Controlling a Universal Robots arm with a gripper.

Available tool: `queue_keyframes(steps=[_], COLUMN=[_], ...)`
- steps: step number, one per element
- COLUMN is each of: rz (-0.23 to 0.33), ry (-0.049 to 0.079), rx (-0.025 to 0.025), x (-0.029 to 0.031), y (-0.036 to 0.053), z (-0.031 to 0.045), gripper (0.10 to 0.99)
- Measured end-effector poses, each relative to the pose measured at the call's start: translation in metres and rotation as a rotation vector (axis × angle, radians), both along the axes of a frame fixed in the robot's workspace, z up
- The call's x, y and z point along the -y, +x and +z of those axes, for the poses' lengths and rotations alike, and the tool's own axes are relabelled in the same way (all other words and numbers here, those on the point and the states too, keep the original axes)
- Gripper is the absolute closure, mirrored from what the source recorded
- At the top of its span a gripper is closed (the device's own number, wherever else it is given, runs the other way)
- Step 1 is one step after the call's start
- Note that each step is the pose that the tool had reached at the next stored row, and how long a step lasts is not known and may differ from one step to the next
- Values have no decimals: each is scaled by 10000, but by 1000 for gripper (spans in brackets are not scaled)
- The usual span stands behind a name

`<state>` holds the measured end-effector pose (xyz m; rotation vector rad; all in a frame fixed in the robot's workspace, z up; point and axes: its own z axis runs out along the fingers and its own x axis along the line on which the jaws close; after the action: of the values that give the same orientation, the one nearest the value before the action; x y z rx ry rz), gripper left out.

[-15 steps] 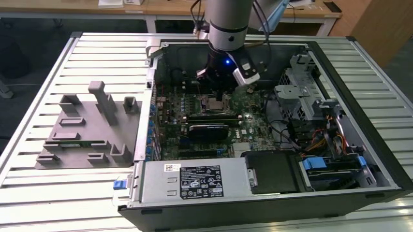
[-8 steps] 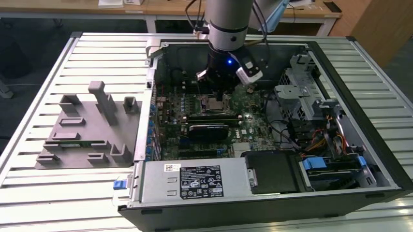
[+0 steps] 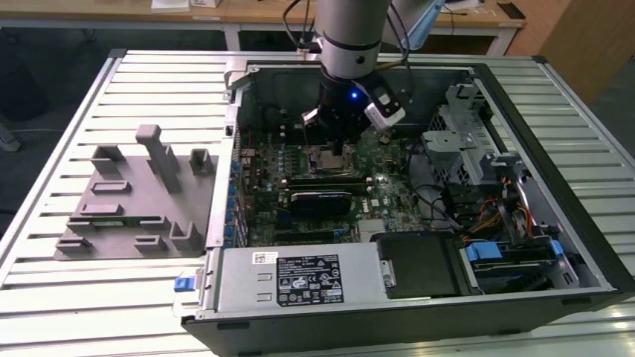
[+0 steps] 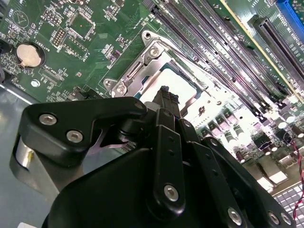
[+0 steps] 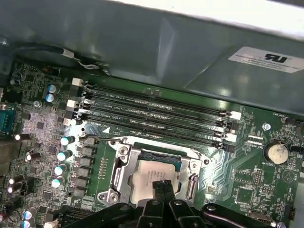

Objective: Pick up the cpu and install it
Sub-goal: 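Close the cpu cover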

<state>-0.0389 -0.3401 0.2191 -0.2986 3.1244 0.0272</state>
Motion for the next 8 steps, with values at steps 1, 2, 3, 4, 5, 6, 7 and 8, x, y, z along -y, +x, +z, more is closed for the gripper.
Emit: queue_keyframes(steps=[1, 2, 3, 4, 5, 6, 7, 8], rz=[-68, -191, -334, -482, -625, -737, -834, -898], ry=[-1, -2, -2, -2, -1, -1, -2, -3], rx=[-1, -1, -1, -1, -1, -1, -1, -1], x=[0, 0, 1, 1, 0, 0, 1, 1], y=[0, 0, 0, 0, 0, 0, -1, -4], z=[-1, -3, -5, -9, -13, -17, -21, -26], gripper=[980, 980, 980, 980, 980, 980, 980, 980])
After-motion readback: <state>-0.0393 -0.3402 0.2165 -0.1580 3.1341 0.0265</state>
